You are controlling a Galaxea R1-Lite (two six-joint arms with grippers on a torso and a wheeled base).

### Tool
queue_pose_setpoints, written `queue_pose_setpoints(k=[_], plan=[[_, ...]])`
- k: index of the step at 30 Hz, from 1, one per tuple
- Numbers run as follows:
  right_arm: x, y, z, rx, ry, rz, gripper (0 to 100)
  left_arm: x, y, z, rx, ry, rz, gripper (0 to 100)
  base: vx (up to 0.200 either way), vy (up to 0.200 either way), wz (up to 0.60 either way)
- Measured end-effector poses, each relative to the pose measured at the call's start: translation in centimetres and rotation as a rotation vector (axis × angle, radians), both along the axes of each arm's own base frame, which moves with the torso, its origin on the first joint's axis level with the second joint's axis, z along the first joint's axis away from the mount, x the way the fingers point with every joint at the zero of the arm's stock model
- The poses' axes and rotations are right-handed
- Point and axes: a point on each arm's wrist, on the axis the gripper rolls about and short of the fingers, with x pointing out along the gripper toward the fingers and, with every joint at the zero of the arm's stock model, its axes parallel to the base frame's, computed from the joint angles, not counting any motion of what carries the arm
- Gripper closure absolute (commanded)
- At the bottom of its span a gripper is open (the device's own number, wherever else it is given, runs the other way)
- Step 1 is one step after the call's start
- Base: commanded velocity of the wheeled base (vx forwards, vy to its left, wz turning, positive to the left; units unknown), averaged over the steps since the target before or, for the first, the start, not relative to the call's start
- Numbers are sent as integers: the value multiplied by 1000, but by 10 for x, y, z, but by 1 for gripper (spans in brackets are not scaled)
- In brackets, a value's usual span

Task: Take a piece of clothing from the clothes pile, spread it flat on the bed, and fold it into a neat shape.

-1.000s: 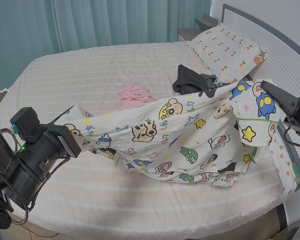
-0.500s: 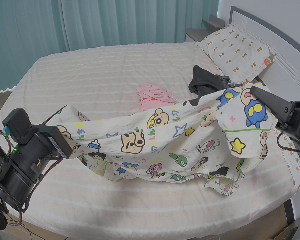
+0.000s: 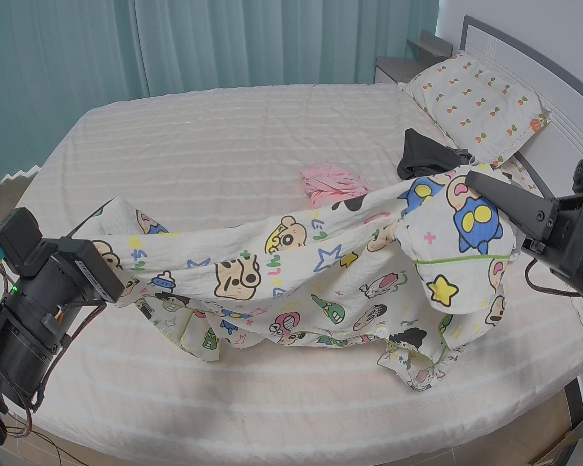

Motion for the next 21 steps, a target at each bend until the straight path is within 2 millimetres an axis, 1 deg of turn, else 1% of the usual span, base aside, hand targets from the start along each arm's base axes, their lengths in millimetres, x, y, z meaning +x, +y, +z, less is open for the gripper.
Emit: queue_pose_setpoints(k=[14,21], plan=[[1,11,3,-11,-19,35,100,-5,6,5,-15,-22,9,100,0,200,0],[0,15,8,-9,-45,49,100,-10,10,8,-19,-27,8,100,0,200,0]])
